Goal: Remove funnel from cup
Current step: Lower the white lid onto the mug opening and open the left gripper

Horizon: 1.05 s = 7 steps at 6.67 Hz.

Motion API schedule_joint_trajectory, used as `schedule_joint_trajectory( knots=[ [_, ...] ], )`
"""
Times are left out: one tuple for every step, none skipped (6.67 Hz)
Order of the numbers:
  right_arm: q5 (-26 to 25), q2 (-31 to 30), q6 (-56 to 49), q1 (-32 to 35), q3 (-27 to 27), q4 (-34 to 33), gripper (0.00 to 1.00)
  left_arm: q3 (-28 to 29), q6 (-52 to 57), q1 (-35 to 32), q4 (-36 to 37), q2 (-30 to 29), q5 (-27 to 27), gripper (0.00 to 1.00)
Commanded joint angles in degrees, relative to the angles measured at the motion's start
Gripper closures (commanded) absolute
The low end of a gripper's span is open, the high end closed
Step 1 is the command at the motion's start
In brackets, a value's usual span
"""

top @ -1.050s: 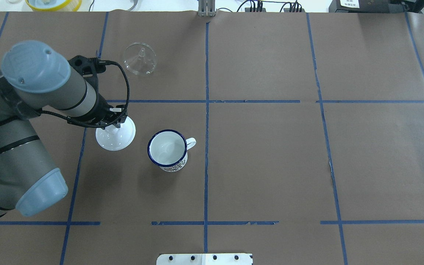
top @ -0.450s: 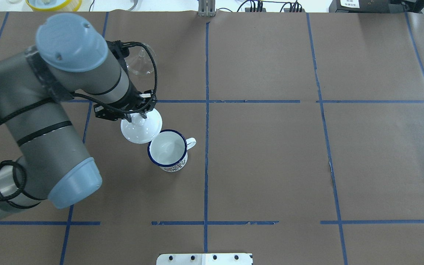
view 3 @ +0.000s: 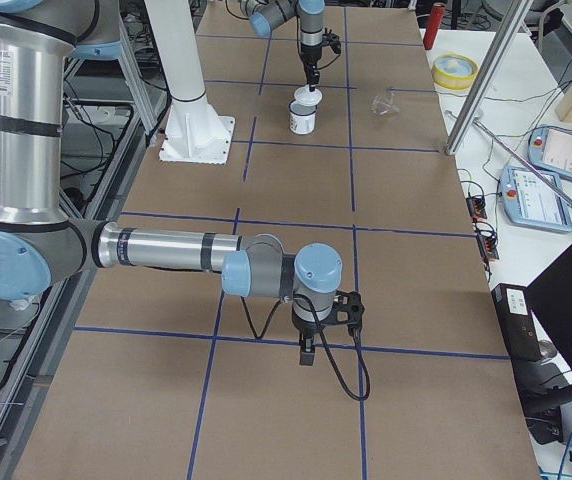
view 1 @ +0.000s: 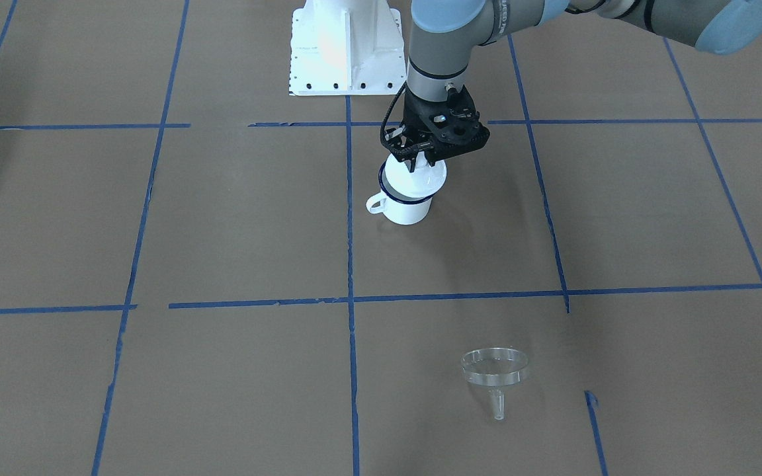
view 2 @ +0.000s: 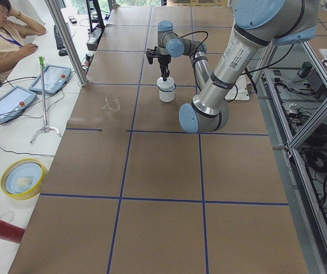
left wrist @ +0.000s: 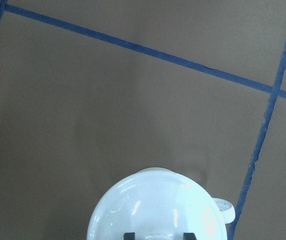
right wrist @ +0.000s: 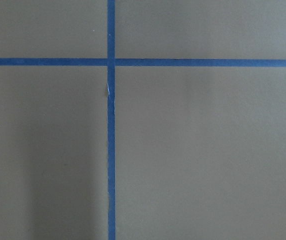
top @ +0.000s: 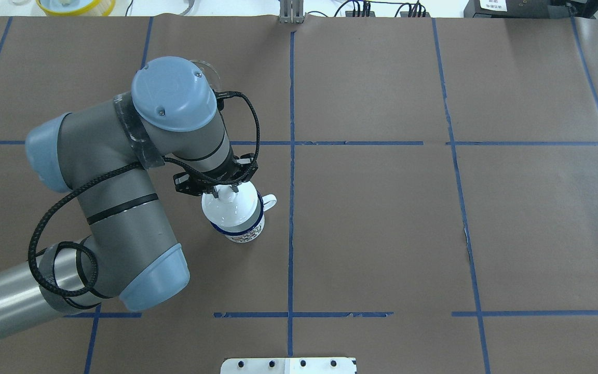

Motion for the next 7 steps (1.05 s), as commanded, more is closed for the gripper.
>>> schedule_joint_trajectory(
  knots=[
    [0.00, 0.00, 0.00, 0.00, 0.00, 0.00, 0.00, 1.12, -0.10, 0.30, -1.27, 0.20, 0.09, 1.00],
    [0.00, 0.00, 0.00, 0.00, 0.00, 0.00, 0.00, 1.12, -0.02, 0.39, -1.36, 0.20, 0.09, 1.00],
    [0.00, 0.00, 0.00, 0.00, 0.00, 0.00, 0.00, 1.12, -0.02, 0.65, -1.36, 0.38, 0.09, 1.00],
    [0.00, 0.00, 0.00, 0.00, 0.00, 0.00, 0.00, 1.12, -0.02, 1.09, -1.88, 0.47, 0.09, 1.00],
    [0.00, 0.00, 0.00, 0.00, 0.00, 0.00, 0.00, 1.12, -0.02, 1.27, -2.41, 0.55, 0.09, 1.00],
    [0.00, 0.00, 0.00, 0.00, 0.00, 0.00, 0.00, 1.12, -0.10, 1.35, -2.42, 0.56, 0.09, 1.00],
    [0.00, 0.00, 0.00, 0.00, 0.00, 0.00, 0.00, 1.12, -0.02, 1.35, -2.42, 0.64, 0.09, 1.00]
  ],
)
